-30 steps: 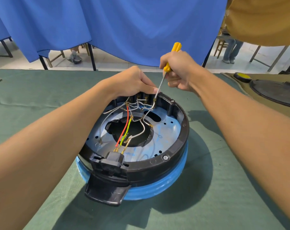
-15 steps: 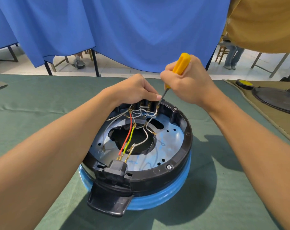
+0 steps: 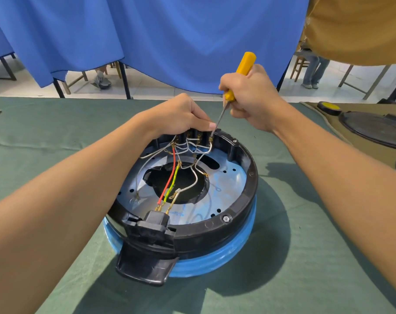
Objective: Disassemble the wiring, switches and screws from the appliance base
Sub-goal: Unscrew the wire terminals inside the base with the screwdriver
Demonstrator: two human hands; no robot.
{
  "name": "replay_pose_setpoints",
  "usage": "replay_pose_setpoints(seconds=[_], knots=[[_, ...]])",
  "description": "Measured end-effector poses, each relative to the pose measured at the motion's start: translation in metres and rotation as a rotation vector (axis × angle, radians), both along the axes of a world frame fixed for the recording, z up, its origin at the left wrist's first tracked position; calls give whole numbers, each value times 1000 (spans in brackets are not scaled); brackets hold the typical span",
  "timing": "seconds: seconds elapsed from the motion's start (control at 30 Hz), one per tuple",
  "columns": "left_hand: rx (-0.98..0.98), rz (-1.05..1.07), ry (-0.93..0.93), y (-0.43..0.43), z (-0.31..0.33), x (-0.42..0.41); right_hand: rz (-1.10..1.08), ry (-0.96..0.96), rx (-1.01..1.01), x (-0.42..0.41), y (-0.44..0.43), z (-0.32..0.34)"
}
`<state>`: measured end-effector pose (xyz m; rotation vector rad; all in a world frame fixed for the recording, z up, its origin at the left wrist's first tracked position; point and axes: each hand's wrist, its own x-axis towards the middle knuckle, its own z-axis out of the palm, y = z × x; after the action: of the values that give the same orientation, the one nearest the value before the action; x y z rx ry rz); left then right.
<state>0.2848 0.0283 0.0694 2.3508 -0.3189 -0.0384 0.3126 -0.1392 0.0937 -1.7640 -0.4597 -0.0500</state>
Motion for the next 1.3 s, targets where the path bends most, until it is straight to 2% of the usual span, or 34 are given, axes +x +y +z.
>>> replay_pose_setpoints(seconds=[0.07, 0.13, 0.27, 0.53, 0.67, 0.8, 0.9, 0.97, 1.0, 1.07, 1.1, 1.2, 1.3], knots=[[-9, -10, 6, 0, 0, 0, 0, -214, -103, -12, -4, -2], [-10, -10, 4, -1, 0, 0, -5, -300, -185, -17, -4, -1], [-20, 4, 16, -1, 0, -2, 47, -19, -92, -4, 10, 11], [-1, 10, -15, -2, 1, -3, 95, 408, -204, 21, 16, 6], [2, -5, -18, -2, 2, -4, 121, 353, -25, 11, 12, 0], [2, -27, -11, -1, 1, -2, 69, 236, 289, -13, -11, 2], [-16, -35, 6, 1, -1, -3, -227, 115, 607, -32, -30, -19], [-10, -37, -14, 0, -2, -5, -492, 83, 700, -47, -39, -47], [3, -37, -28, -1, -2, -7, -618, 48, 628, -54, -42, -62], [10, -28, -54, -3, -2, -10, -751, -70, 343, -63, -43, -87], [3, -15, -74, -3, -2, -11, -749, -136, 240, -64, -43, -95], [-1, 61, -208, -7, 2, -15, -637, -261, 98, -63, -40, -99], [126, 153, -407, -11, 15, -25, -566, -345, -7, -61, -41, -100]])
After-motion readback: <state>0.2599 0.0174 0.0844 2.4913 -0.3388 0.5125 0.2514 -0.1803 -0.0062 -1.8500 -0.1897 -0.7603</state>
